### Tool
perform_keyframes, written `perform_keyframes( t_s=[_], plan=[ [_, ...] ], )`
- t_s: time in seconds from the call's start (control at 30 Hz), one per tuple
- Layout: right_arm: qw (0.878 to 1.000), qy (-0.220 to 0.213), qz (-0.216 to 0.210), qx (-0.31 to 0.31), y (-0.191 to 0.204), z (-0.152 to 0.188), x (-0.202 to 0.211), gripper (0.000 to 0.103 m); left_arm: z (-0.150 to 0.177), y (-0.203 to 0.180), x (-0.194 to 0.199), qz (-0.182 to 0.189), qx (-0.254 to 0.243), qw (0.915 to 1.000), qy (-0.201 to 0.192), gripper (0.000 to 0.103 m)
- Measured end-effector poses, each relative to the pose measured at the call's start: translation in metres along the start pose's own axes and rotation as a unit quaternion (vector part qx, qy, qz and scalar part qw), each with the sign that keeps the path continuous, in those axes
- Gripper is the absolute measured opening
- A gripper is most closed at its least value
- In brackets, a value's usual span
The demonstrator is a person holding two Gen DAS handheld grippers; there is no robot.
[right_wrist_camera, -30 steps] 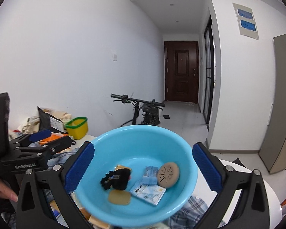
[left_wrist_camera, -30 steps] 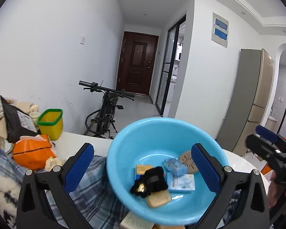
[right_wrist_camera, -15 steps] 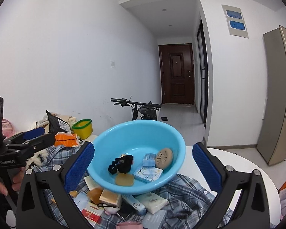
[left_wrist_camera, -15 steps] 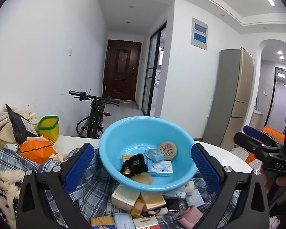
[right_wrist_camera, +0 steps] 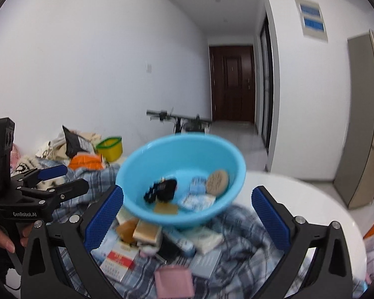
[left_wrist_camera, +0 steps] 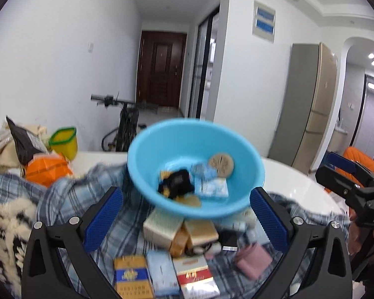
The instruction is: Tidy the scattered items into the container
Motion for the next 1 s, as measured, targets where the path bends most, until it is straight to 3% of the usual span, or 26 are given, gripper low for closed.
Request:
perform_keyframes(
  t_s=[0.17,0.43,0.67,1.0],
  plan=[
    [0.999,0.027,0.010,-0.018,-0.010,0.033,-0.012,0.103,0.033,0.006,-0.014,-0.015,0.002,0.9997,0.021,0.103],
    [0.999,0.026,0.045,-0.010,-0.014,0.071,-0.014,0.103,0.067,-0.007,-0.010,-0.033,-0.027,0.9991,-0.009,0.103],
    [0.999,0.022,0.050,0.004,-0.005,0.090,-0.007,0.103,0.087,-0.004,-0.012,-0.016,0.009,0.9998,0.006,0.103],
    [0.999,0.001,0.045,-0.001,-0.004,0.101,0.000,0.103,0.102,0.003,-0.011,-0.027,0.037,0.9990,0.001,0.103]
  ],
)
Point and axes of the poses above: each gripper's, at about its wrist camera, not at the fingertips, and x roughly against the way its jaws point, y to its left, z to its underside, the point moved 8 cm from there along -x, roughly the way its jaws point, and after that the axes turned 11 degrees about y, right-handed, at the moved point
